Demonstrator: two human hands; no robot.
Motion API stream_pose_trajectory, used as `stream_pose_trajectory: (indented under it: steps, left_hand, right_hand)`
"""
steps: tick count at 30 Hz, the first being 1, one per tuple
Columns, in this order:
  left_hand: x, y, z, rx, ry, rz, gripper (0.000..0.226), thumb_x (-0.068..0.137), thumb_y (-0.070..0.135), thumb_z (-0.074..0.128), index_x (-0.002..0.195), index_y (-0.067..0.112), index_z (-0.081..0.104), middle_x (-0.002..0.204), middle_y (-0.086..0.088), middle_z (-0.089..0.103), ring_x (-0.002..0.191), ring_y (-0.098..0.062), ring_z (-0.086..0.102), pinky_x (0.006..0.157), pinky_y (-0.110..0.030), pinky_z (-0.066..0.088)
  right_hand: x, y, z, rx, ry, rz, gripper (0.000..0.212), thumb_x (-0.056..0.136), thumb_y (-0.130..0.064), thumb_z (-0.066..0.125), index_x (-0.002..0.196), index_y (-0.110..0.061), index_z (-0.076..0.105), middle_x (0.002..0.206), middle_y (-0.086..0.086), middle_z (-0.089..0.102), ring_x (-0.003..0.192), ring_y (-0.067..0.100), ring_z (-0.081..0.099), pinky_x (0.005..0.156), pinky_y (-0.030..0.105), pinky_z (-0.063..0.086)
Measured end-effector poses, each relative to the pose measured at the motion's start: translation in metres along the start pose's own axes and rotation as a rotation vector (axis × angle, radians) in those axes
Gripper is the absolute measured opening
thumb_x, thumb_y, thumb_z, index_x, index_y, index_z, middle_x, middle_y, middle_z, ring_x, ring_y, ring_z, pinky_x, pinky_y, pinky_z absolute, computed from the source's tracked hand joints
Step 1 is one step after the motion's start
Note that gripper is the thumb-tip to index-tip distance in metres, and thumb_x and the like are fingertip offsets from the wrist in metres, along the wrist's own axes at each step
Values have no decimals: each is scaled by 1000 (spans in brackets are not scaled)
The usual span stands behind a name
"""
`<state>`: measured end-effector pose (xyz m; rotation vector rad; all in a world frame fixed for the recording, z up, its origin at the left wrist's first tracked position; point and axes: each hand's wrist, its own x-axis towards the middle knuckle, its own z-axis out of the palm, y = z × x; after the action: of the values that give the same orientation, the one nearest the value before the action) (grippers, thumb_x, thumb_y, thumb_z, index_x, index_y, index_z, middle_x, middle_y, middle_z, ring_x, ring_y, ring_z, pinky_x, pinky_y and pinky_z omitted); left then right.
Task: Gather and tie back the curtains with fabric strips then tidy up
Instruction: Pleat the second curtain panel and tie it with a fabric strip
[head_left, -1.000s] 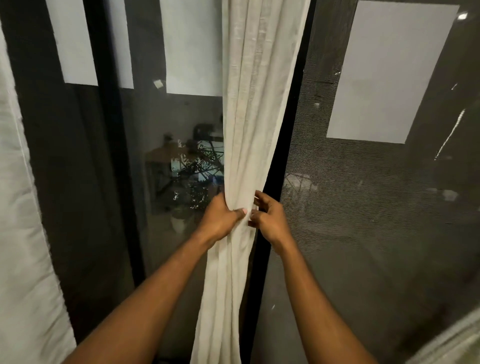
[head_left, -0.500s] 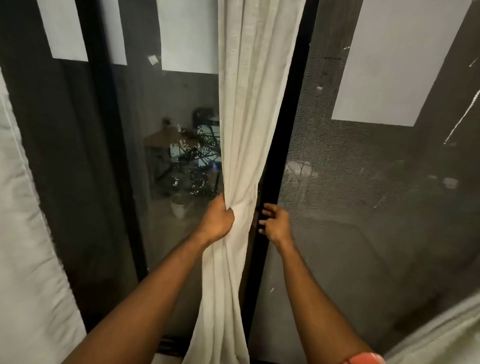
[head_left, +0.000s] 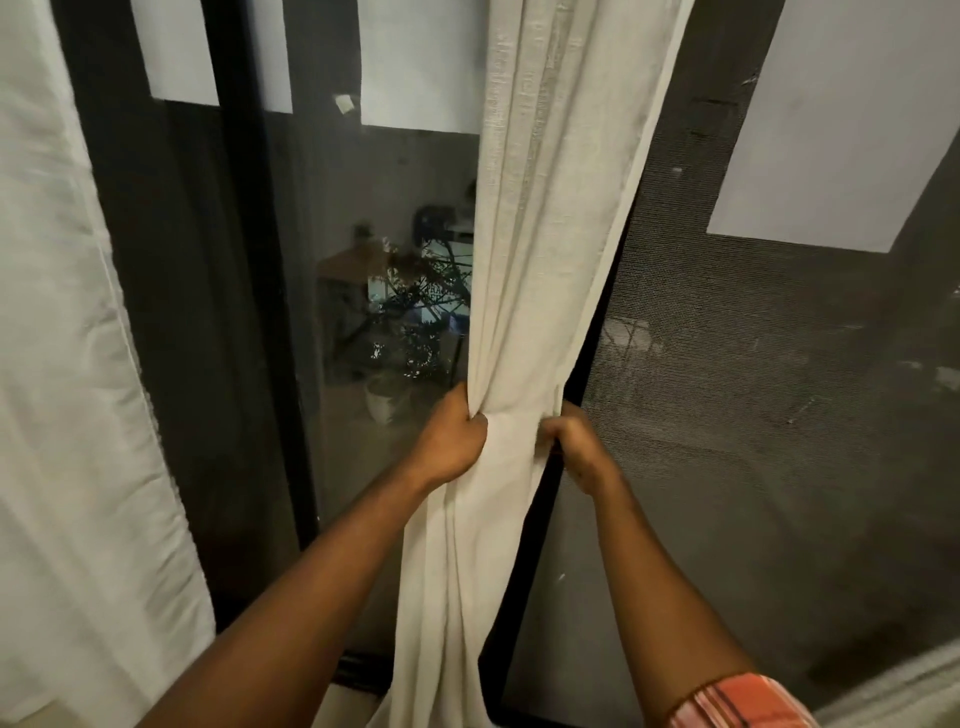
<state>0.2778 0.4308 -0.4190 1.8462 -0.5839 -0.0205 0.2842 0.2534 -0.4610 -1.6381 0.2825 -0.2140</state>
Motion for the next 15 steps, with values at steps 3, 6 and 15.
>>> stream_pose_trajectory:
  steps: [3,6,15]
  left_hand:
    - [1,2,1,3,-9,13,50,91,-6,38,139,7,43,132,-2,52,122,-12,45,91,-11,31]
    - [0,4,4,-1,-15,34,52,89,-9,37,139,6,44,124,5,48,117,-7,41,89,-6,29]
    - [-4,4,3,-28,-21,43,51,91,-9,36,140,4,40,136,-6,49,125,-15,42,90,-5,27]
  right_hand:
    - [2,-8,-2,199,-22,-20,63,47,-5,44,109,-4,58,90,2,69,77,16,64,60,26,50]
    - [2,-12,-3,239,15,-28,49,46,-5,43,94,-10,53,77,-2,60,65,13,52,52,23,44]
    - [-3,-15,-22,44,85,16,17,80,9,49,83,-2,61,68,2,66,60,13,63,50,18,47]
